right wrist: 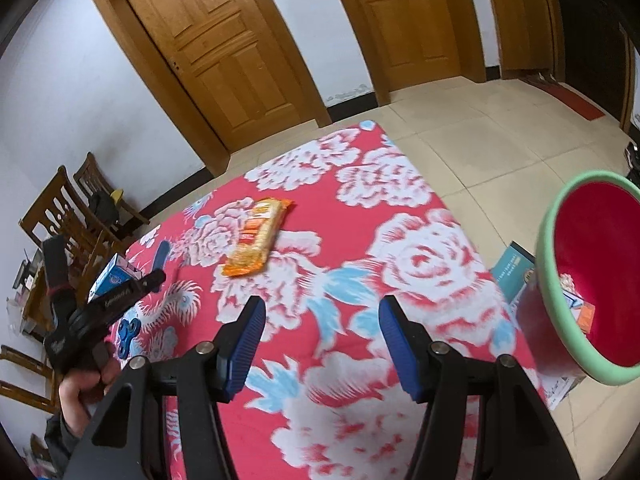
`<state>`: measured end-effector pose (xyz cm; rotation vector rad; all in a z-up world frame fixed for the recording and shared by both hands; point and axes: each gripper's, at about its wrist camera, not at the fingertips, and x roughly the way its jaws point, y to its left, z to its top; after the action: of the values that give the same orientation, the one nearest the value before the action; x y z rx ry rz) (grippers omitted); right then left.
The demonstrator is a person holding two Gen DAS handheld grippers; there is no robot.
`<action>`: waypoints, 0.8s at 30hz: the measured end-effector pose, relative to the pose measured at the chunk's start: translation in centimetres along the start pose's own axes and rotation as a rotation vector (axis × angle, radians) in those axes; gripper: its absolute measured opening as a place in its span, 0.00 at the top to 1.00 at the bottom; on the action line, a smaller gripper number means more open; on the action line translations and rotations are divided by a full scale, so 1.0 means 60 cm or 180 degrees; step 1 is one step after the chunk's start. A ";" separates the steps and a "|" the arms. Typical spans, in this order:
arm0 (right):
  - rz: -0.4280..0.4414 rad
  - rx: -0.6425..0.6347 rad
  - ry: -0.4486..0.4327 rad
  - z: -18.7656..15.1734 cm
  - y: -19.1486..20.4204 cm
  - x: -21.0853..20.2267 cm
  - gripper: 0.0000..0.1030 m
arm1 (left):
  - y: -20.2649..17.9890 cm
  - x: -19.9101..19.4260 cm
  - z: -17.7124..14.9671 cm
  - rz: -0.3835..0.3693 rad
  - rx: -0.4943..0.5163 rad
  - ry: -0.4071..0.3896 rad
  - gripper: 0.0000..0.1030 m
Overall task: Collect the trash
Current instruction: 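Grasp the blue plastic tube with the left gripper, then grasp the orange snack bag with the right gripper while the left gripper holds the tube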
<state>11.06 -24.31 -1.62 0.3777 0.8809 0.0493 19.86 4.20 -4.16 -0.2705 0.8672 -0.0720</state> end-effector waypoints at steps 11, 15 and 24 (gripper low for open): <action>-0.0085 -0.0232 0.0117 0.027 0.092 0.096 0.40 | 0.029 -0.006 -0.009 0.0020 -0.0116 -0.0140 0.80; -0.0181 -0.0308 0.0143 0.034 0.112 0.134 0.40 | 0.038 -0.010 -0.008 -0.0009 -0.0173 -0.0159 0.80; -0.0336 -0.0378 0.0240 0.048 0.135 0.205 0.40 | 0.046 -0.010 -0.010 -0.0098 -0.0229 -0.0140 0.80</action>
<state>22.01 -15.22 -6.33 0.2192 0.9663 0.0185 18.88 6.81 -4.82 -0.3516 0.8232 -0.0634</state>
